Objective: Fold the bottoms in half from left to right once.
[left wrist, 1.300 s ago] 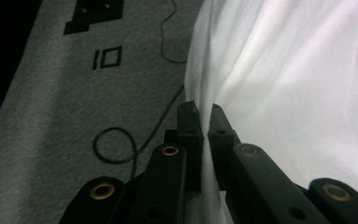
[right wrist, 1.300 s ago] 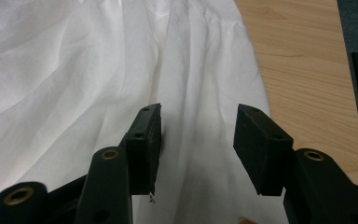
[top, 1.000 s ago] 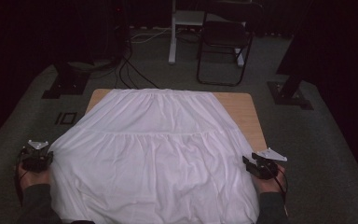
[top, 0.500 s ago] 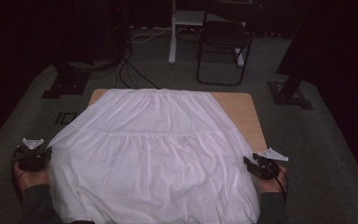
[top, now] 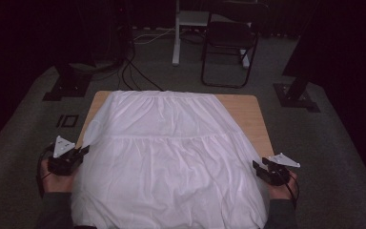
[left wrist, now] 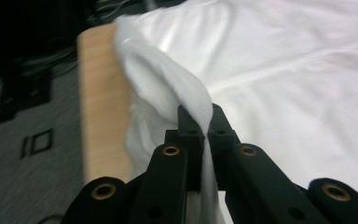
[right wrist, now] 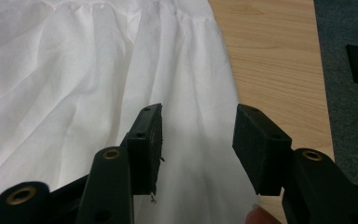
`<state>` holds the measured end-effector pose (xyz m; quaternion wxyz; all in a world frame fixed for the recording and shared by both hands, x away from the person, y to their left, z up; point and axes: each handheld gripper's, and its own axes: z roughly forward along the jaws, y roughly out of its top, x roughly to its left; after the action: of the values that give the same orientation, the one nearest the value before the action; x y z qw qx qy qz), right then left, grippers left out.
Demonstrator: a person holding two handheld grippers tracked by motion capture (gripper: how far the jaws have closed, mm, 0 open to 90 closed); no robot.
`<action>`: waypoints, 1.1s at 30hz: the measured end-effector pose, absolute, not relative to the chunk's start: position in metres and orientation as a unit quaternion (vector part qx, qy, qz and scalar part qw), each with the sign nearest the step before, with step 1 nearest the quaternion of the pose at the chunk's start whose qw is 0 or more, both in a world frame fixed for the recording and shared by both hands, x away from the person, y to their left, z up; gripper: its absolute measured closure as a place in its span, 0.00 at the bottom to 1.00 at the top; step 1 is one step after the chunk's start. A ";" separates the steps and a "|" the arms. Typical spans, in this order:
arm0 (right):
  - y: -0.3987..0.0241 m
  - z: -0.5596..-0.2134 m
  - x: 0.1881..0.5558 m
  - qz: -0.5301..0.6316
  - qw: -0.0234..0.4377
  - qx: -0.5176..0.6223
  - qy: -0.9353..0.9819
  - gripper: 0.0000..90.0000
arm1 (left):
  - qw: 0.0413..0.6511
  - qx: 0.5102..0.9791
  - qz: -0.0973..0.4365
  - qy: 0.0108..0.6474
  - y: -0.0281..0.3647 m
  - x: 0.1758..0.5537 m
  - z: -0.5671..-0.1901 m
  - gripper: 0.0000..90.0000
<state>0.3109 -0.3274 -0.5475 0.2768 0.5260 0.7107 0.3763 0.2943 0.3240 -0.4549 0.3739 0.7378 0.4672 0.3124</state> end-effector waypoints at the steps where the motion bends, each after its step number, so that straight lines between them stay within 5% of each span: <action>1: -0.328 -0.548 0.310 0.377 0.277 0.526 0.710 0.58 | 0.378 0.744 0.308 0.457 0.317 0.295 -0.453 0.98; 22: -0.320 -0.552 0.315 0.382 0.264 0.517 0.719 0.61 | 0.417 0.822 0.242 0.303 0.175 0.334 -0.439 0.98; 33: -0.317 -0.552 0.315 0.390 0.253 0.518 0.718 0.64 | 0.442 0.834 0.170 0.284 0.127 0.369 -0.460 0.98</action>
<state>0.3151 -0.3175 -0.5521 0.2526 0.5182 0.7180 0.3900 0.3691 0.1272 -0.4600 0.4418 0.8338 0.2837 0.1705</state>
